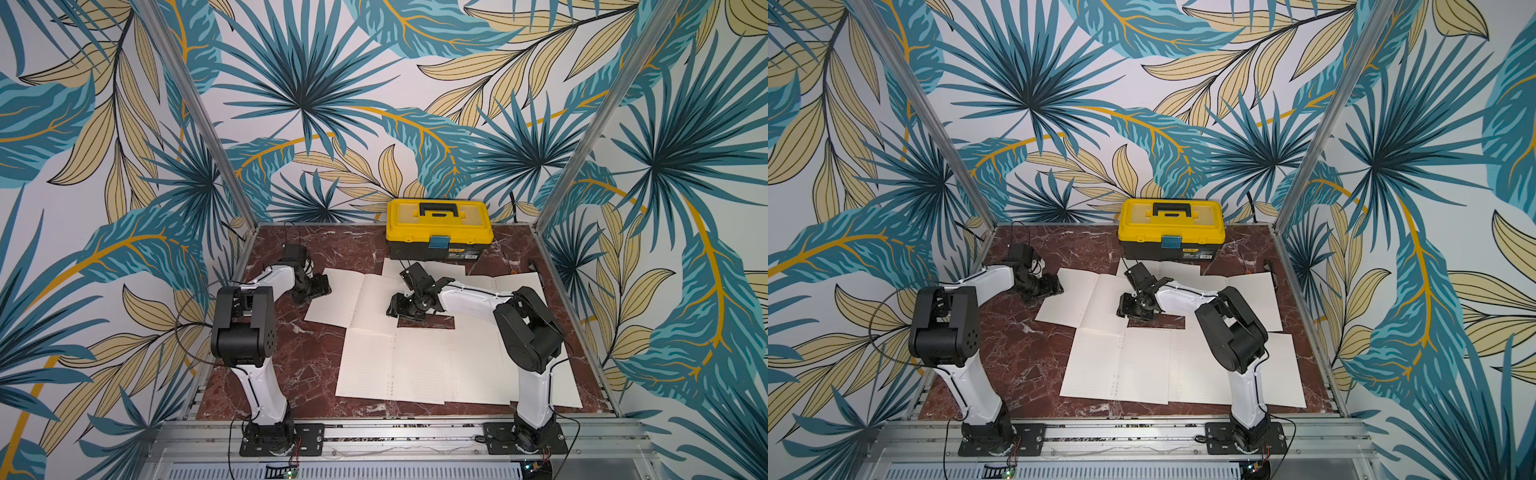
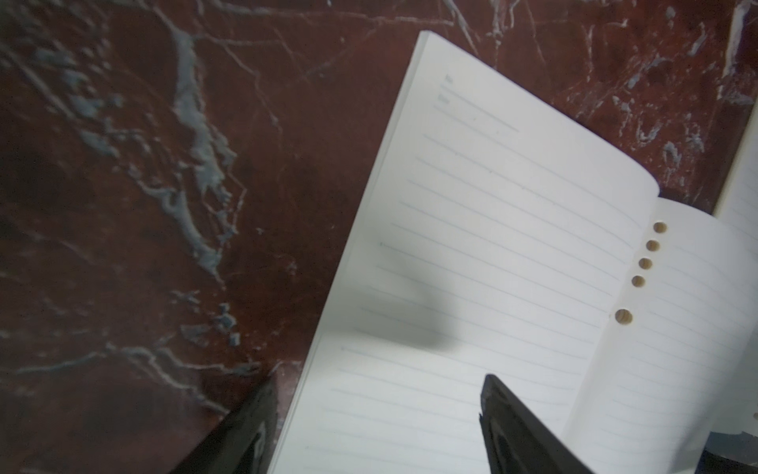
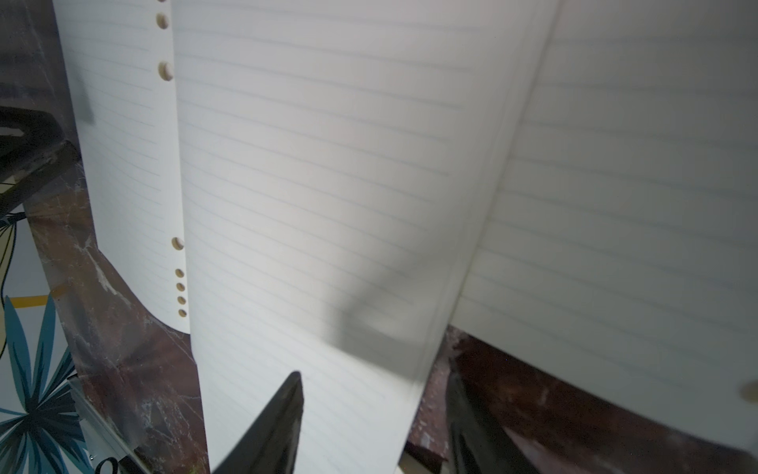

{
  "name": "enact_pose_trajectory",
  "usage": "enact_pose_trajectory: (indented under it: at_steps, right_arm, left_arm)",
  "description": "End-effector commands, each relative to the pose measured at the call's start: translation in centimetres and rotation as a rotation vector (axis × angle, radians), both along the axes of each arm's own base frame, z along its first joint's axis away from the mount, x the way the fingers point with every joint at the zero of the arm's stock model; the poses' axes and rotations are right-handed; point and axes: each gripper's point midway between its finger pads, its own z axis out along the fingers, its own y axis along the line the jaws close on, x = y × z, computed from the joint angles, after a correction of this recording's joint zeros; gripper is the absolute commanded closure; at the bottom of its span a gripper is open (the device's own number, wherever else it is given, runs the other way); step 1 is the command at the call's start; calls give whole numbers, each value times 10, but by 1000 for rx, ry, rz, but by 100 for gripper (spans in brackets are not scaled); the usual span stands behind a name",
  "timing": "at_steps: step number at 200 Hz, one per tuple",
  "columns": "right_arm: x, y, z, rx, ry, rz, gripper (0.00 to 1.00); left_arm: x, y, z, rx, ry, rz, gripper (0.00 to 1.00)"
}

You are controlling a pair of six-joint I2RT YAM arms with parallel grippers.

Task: Close the notebook
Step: Close the notebook at the center of the board.

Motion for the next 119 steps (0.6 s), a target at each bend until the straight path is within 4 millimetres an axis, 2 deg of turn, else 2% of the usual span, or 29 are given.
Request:
enact_pose_trajectory:
  at_steps: [1, 68, 119]
  right_arm:
    - [-8, 3, -14, -21, 52, 6, 44]
    - [-6, 13, -17, -13, 60, 19, 45]
    - [-6, 18, -18, -14, 63, 27, 45]
  left_arm:
    - [-4, -2, -6, -28, 27, -18, 22]
    - [-21, -21, -12, -152, 26, -22, 23]
    - [-22, -41, -7, -284, -13, -43, 23]
